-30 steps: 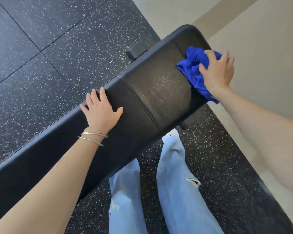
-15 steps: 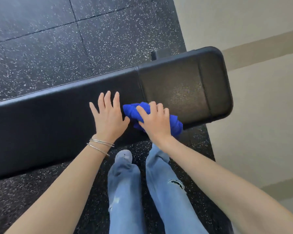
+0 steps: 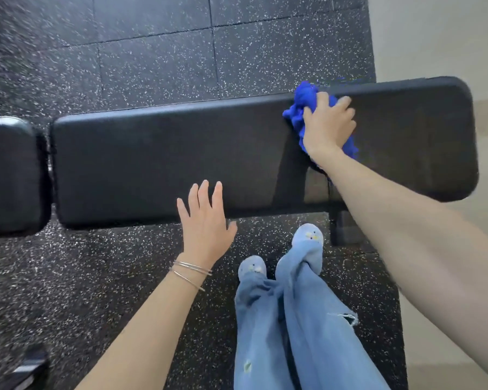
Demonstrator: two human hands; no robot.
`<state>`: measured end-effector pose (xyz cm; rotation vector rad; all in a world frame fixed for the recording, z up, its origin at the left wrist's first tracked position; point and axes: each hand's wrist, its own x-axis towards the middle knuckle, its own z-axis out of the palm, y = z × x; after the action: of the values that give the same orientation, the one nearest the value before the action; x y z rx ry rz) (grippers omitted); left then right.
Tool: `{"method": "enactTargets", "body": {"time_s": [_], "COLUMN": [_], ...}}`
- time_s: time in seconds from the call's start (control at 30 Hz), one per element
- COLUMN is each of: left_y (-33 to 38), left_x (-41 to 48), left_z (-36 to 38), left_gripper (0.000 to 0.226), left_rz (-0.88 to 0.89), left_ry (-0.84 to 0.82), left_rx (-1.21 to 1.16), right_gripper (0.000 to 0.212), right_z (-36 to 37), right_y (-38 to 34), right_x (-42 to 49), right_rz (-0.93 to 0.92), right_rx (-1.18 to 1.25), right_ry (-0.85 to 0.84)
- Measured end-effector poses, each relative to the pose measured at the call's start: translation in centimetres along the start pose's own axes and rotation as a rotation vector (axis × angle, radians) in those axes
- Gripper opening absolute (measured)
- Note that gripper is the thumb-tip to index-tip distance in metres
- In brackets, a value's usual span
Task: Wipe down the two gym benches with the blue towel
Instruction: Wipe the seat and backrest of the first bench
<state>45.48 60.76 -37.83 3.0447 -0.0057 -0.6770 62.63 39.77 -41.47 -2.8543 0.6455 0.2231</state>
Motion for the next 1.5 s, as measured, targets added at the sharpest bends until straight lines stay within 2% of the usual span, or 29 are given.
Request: {"method": "enactTargets", "body": {"time_s": [0.07, 0.13, 0.2, 0.37, 0.43, 0.57, 0.77, 0.97, 1.17, 1.27, 1.33, 1.5], "left_y": [-1.6, -3.2, -4.6, -7.1, -7.6, -7.7, -6.0, -3.9, -1.0, 1.0, 2.5, 7.6], "left_x": [-1.2, -2.1, -3.2, -6.1, -7.4, -8.9, -10.7, -12.1, -13.7, -14.5, -14.9, -15.4], "left_z": [0.5, 0.7, 0.8, -0.5, -1.7, -5.3, -13.3, -22.0, -29.1, -31.7, -33.1, -36.0], "left_gripper": [0.082, 0.082, 0.083, 0.083, 0.084, 0.081, 0.074, 0.073, 0.072, 0.072, 0.071, 0.07], "left_rz": [-0.023, -0.053, -0.086, -0.144, -0.149, -0.115, 0.018, 0.143, 0.225, 0.264, 0.28, 0.281], "left_ry": [-0.012, -0.001, 0.005, -0.044, -0.076, -0.081, 0.021, 0.13, 0.192, 0.252, 0.285, 0.385], "left_rx": [-0.012, -0.031, -0.04, -0.063, -0.034, -0.022, -0.019, 0.003, 0.042, 0.044, 0.054, 0.051], "right_gripper": [0.036, 0.031, 0.029, 0.035, 0.036, 0.038, 0.027, 0.043, 0.034, 0.049, 0.051, 0.04], "right_z": [2.0, 3.8, 4.7, 4.9, 3.7, -2.7, -16.2, -26.4, -34.1, -37.4, -39.4, -44.3], "right_y": [-4.4, -7.9, -9.6, -7.3, -5.4, -1.7, 0.3, 1.6, 3.2, 4.3, 5.3, 8.9], "right_x": [-4.1, -8.6, -12.7, -19.5, -20.3, -19.8, -18.7, -19.3, -19.3, -19.1, -18.7, -16.9], "right_rz": [-0.163, -0.333, -0.531, -0.923, -0.999, -1.017, -1.03, -0.967, -0.902, -0.881, -0.86, -0.846], "right_rx": [-0.018, -0.091, -0.172, -0.332, -0.381, -0.41, -0.406, -0.389, -0.365, -0.338, -0.331, -0.309], "right_ry": [-0.038, -0.006, -0.084, -0.265, -0.325, -0.289, -0.005, 0.114, 0.129, 0.134, 0.121, 0.124]}}
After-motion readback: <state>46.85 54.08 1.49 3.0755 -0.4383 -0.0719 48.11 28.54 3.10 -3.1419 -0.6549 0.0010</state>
